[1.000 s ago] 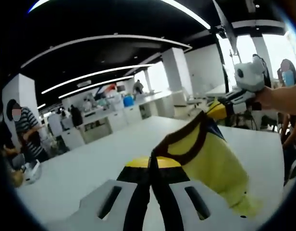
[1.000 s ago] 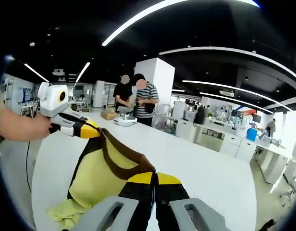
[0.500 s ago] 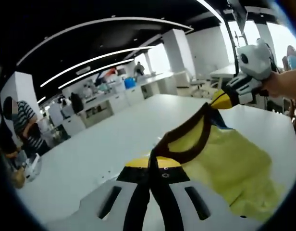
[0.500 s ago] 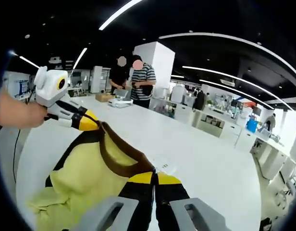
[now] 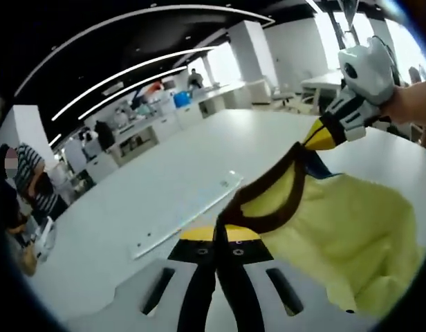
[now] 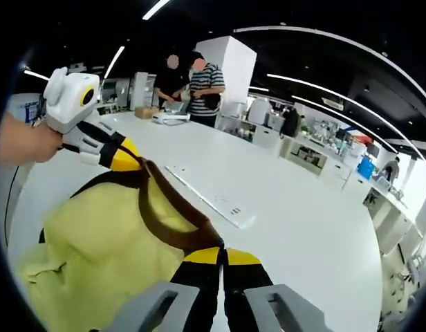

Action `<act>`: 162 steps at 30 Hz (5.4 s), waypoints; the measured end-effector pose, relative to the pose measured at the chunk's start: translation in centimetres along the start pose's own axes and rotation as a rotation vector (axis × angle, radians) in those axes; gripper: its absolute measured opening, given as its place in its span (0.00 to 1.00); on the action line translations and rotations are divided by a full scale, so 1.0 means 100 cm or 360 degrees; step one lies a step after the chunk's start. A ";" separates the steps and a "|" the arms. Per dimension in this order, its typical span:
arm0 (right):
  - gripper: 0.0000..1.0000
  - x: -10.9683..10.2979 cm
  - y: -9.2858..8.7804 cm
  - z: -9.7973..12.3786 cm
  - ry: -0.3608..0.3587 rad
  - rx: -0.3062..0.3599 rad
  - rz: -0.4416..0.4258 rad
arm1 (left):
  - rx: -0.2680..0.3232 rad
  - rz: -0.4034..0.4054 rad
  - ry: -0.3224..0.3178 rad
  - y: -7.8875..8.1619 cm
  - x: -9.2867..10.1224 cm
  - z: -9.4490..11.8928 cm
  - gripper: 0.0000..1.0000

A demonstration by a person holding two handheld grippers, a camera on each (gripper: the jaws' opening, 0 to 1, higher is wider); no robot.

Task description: Fold the garment on the visible template until the final outline fits inside the template.

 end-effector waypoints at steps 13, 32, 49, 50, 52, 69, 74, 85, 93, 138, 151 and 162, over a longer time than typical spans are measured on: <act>0.05 0.010 -0.008 -0.008 -0.0034 -0.0084 0.0006 | -0.0093 0.0063 0.0043 -0.008 -0.011 -0.010 0.13; 0.10 -0.009 0.010 0.033 0.0027 0.0052 -0.0101 | 0.0025 0.0108 0.0024 0.016 0.006 0.032 0.12; 0.16 -0.021 0.017 0.089 0.0025 0.0145 -0.0238 | 0.0151 0.0311 -0.0035 0.034 0.031 0.092 0.15; 0.16 -0.022 0.017 0.092 0.0027 0.0145 -0.0244 | 0.0152 0.0311 -0.0039 0.035 0.032 0.096 0.15; 0.17 -0.024 0.018 0.100 0.0028 0.0146 -0.0251 | 0.0157 0.0327 -0.0044 0.036 0.035 0.104 0.16; 0.23 -0.048 0.007 0.145 0.0119 0.0131 -0.0315 | 0.0107 0.0568 -0.0180 0.021 0.057 0.149 0.27; 0.22 -0.056 -0.004 0.155 0.0137 0.0128 -0.0355 | 0.0100 0.0631 -0.0186 0.009 0.066 0.164 0.27; 0.22 -0.069 -0.022 0.172 0.0154 0.0108 -0.0419 | 0.0047 0.0729 -0.0210 -0.014 0.084 0.181 0.28; 0.22 -0.076 -0.026 0.182 0.0167 0.0106 -0.0437 | 0.0035 0.0791 -0.0233 -0.024 0.092 0.189 0.28; 0.14 -0.133 -0.093 0.185 0.0324 -0.0084 -0.0541 | -0.0270 0.0817 -0.0397 -0.093 0.161 0.206 0.21; 0.13 -0.144 -0.105 0.175 0.0372 -0.0145 -0.0541 | -0.0319 0.0722 -0.0434 -0.102 0.172 0.195 0.16; 0.10 -0.147 -0.113 0.168 0.0396 -0.0179 -0.0534 | -0.0327 0.0716 -0.0436 -0.104 0.175 0.186 0.09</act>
Point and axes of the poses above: the point that each gripper's makers call its tool centre point, and the gripper's own axes: z roughly backward along the fingers, x roughly to its right, y roughly out of its top, the point moved 9 cm from there along z, roughly backward along the fingers, and after that the axes turned 9 degrees about x, right-handed, at the moved point
